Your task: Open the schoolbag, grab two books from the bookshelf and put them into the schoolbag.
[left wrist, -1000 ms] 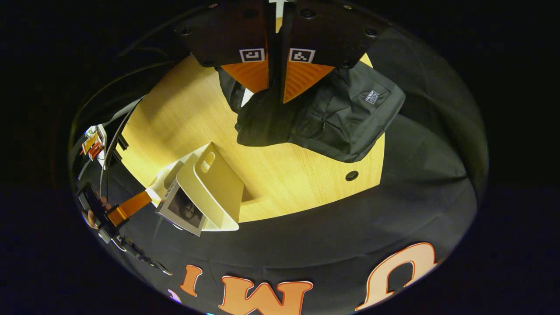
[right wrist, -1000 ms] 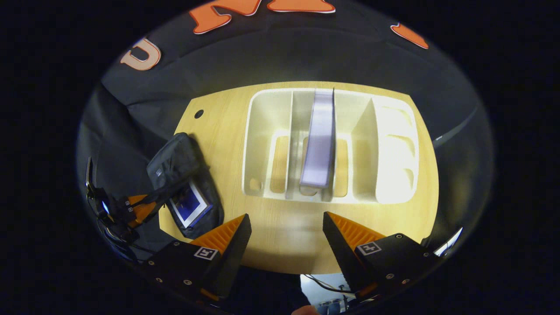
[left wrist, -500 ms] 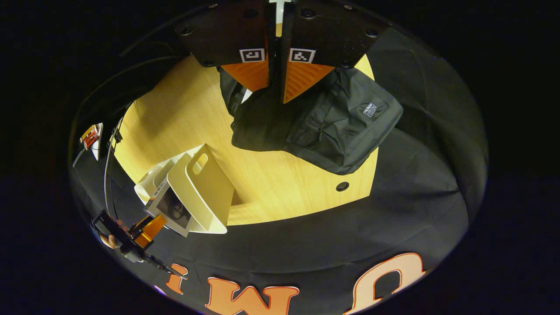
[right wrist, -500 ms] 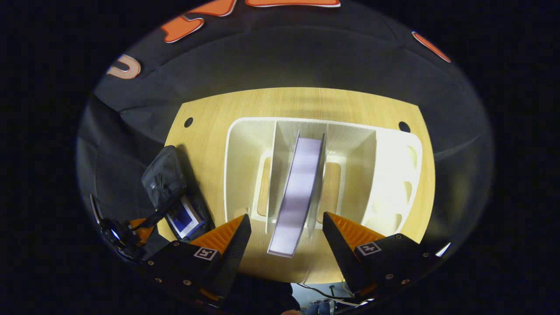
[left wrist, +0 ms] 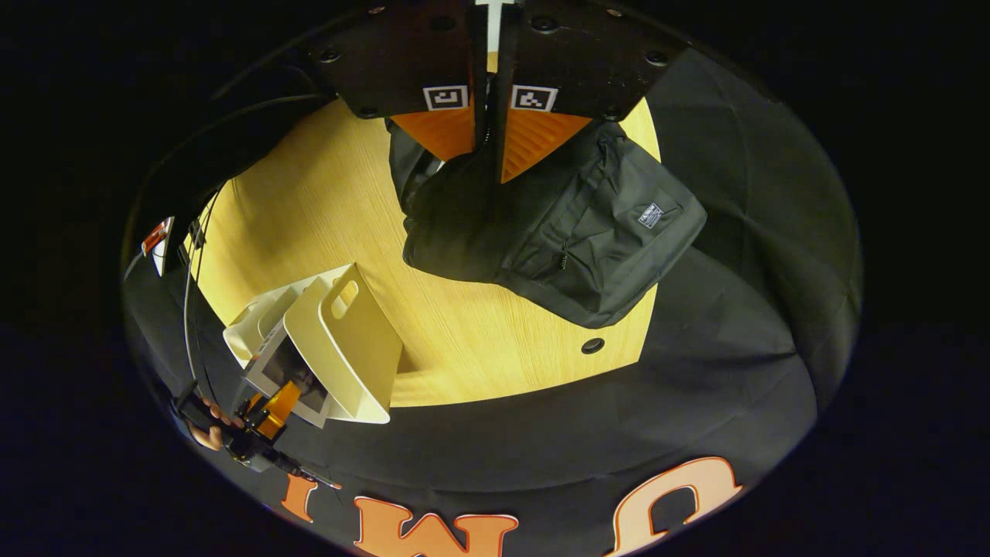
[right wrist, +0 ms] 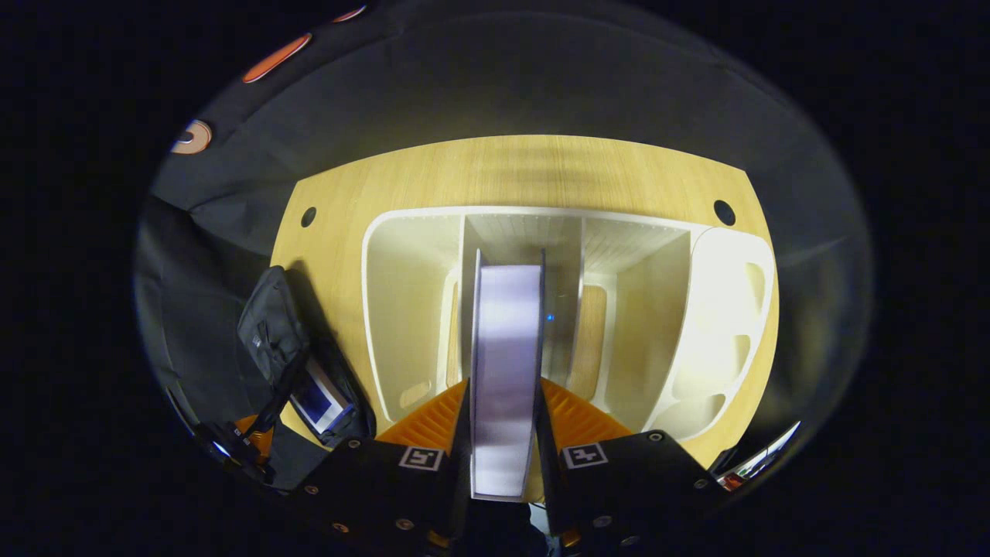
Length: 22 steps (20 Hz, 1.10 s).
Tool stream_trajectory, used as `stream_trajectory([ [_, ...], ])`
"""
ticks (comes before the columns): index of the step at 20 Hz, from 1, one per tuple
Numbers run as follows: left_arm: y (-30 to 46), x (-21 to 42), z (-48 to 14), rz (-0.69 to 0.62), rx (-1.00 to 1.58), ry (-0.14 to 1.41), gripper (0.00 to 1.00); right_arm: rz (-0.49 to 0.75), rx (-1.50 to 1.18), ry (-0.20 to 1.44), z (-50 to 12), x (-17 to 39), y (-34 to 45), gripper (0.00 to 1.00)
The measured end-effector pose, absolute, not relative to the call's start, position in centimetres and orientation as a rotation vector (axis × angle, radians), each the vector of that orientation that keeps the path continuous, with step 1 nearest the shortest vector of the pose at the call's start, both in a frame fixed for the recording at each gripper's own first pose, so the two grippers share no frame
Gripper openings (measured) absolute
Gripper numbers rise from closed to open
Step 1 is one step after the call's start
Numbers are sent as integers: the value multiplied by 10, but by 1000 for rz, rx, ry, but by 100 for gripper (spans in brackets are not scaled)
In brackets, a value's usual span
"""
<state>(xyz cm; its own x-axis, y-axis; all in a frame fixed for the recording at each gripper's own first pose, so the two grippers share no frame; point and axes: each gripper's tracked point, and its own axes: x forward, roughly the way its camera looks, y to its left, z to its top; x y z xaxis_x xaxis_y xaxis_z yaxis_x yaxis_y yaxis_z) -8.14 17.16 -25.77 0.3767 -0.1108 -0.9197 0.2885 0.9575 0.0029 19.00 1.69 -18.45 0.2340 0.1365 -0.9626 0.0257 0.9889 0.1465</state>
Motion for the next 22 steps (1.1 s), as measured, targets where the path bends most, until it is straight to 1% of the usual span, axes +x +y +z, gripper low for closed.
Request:
stream_trajectory([
  [2, 173, -80, -258, -252, 175, 1158, 6, 47, 160, 1334, -185, 189, 12, 37],
  [8, 174, -79, -259, -279, 182, 1162, 6, -23, 177, 1305, -171, 161, 4, 32],
  [13, 180, -77, -253, -384, 200, 1144, 6, -71, 283, 1245, -144, 113, 21, 31],
  [14, 182, -76, -253, -410, 203, 1146, 11, -93, 305, 1227, -138, 102, 23, 31],
  [15, 185, -75, -251, -432, 211, 1140, 6, -106, 314, 1213, -132, 91, 26, 31],
  [18, 189, -69, -251, -503, 237, 1121, 6, -157, 343, 1190, -117, 52, 35, 30],
  [19, 189, -68, -252, -524, 243, 1113, 11, -170, 358, 1185, -112, 41, 40, 30],
  [20, 187, -67, -251, -546, 243, 1108, 6, -184, 370, 1179, -109, 29, 43, 30],
  [22, 186, -67, -254, -589, 245, 1100, 6, -202, 387, 1166, -105, 7, 52, 30],
])
